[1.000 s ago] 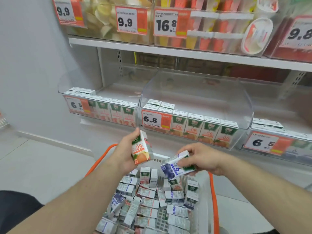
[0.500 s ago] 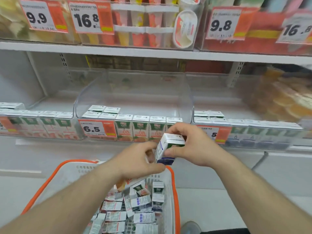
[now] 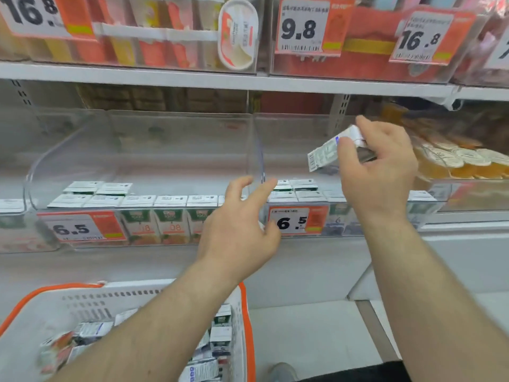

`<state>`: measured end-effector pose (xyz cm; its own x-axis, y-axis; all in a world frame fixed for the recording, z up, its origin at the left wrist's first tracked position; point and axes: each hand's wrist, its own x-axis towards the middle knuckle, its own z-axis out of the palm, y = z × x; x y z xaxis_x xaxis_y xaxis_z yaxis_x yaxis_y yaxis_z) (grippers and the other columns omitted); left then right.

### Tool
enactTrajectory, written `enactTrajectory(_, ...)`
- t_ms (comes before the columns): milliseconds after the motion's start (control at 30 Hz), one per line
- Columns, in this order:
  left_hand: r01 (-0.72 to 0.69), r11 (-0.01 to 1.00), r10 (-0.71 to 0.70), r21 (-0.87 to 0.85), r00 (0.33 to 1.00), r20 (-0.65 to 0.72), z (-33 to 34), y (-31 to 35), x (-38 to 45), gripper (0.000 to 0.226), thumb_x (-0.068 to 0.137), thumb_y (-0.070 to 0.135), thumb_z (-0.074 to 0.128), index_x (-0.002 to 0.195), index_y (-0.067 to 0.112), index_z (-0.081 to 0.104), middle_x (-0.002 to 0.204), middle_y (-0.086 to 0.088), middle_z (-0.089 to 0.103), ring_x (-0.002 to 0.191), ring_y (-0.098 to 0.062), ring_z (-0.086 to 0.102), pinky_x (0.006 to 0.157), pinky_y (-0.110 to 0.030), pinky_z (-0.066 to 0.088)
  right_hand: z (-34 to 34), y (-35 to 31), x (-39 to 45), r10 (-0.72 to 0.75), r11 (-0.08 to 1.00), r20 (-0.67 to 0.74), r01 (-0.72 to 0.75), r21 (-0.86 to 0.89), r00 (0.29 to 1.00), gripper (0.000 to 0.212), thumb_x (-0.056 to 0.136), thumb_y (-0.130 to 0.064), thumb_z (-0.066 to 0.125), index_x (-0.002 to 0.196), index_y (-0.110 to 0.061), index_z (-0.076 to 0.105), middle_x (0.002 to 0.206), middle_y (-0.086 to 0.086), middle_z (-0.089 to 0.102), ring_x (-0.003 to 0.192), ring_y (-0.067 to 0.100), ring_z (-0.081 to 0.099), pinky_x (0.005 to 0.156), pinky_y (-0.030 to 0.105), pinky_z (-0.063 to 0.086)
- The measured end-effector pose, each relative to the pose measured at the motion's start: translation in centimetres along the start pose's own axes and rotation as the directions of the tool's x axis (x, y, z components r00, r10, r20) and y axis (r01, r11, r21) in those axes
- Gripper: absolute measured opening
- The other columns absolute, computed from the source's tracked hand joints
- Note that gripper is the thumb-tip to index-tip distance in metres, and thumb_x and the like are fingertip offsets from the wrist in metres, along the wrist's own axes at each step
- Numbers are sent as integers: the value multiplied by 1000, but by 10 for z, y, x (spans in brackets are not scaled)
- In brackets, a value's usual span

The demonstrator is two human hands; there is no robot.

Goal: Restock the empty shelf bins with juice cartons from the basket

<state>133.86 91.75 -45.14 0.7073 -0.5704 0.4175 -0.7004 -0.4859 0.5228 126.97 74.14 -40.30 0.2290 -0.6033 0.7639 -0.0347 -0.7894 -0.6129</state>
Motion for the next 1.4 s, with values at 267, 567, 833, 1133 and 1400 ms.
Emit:
enactTrajectory(267, 33, 992, -57, 124, 979, 197, 19, -2, -2, 62, 90, 33, 51, 146, 51, 29, 162, 12, 5, 101, -20, 63, 82, -30, 49, 19, 53, 4, 332, 847, 338, -120, -518, 881, 44, 95, -35, 56, 137, -19, 57, 138, 5, 50, 119, 30, 53, 97, 36, 41)
enactTrajectory(567, 28, 997, -42, 70, 978, 205, 20, -4, -1, 62, 90, 33, 53, 146, 49, 29, 162, 14, 5, 101, -17, 63, 86, -29, 50, 25, 34, 12, 468, 733, 562, 56, -678, 682, 35, 95, -29, 47, 117, -13, 69, 125, 10, 64, 110, 33, 57, 94, 37, 46)
enactTrajectory(833, -11, 996, 23, -92, 991, 130, 9, -10, -1, 74, 90, 32, 57, 151, 39, 16, 152, 18, 22, 119, -14, 52, 93, -31, 48, 37, 31, 15, 577, 668, 575, 69, -741, 581, 58, 99, -50, 26, 123, -13, 63, 118, 12, 64, 104, 31, 54, 105, 45, 35)
enactTrajectory(1133, 363, 509, -468, -780, 878, 104, -20, -21, -15, 19, 100, 33, 46, 118, 32, 50, 95, 7, 58, 76, -6, 60, 67, -22, 47, 34, -22, -27, -137, 968, 287, 190, -166, 948, 30, 89, -26, 45, 61, -18, 48, 61, -7, 51, 67, 13, 48, 69, 29, 40)
enactTrajectory(1400, 459, -51, -658, -887, 652, 375, -51, -45, -26, 35, 102, 44, 40, 105, 15, 61, 83, -6, 67, 62, -21, 63, 60, -33, 50, 47, -96, -87, 121, 989, 885, -135, -66, 449, 19, 73, -39, 74, 82, -26, 64, 70, -9, 61, 67, 8, 57, 64, 32, 49)
